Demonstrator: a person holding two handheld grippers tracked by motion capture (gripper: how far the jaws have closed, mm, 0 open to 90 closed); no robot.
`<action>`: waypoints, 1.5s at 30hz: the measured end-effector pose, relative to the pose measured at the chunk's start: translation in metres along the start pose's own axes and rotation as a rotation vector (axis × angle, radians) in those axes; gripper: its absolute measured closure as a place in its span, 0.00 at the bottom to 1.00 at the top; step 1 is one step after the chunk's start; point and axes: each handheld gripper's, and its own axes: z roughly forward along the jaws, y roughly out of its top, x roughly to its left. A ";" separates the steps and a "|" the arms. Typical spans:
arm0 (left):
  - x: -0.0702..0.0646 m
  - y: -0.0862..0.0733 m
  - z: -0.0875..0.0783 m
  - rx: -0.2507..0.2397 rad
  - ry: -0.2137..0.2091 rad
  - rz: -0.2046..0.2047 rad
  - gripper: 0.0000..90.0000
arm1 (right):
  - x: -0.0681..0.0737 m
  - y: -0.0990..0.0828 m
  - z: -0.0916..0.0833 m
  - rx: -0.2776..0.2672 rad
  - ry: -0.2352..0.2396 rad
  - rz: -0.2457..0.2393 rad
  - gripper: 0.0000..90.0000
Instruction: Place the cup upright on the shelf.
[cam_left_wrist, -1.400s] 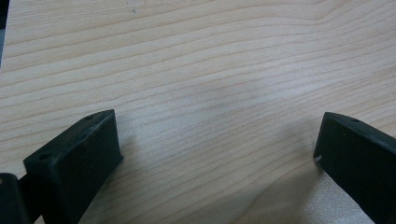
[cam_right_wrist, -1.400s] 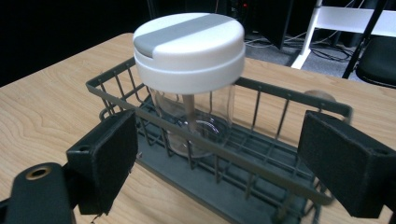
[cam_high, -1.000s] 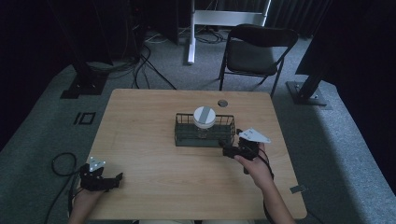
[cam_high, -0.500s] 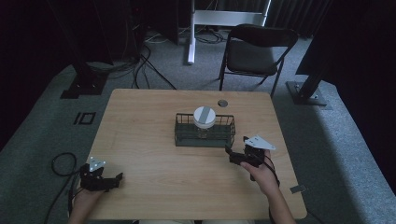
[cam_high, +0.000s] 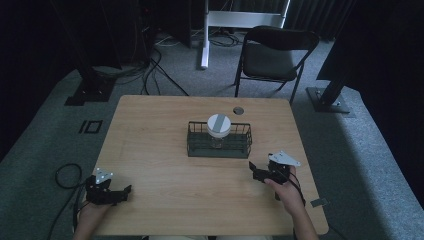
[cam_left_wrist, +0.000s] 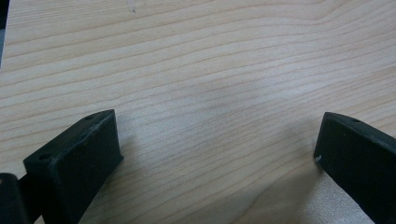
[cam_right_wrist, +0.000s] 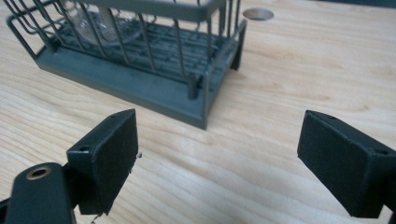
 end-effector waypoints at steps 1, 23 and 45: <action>0.000 0.000 0.000 0.000 0.000 0.000 0.01 | -0.001 -0.002 0.000 0.005 -0.003 0.004 0.13; 0.000 0.000 0.000 0.000 0.000 0.000 0.01 | -0.024 -0.027 -0.002 0.115 -0.094 0.023 0.13; 0.000 0.000 0.000 0.000 0.000 0.001 0.01 | -0.033 -0.035 0.001 0.230 -0.118 0.036 0.14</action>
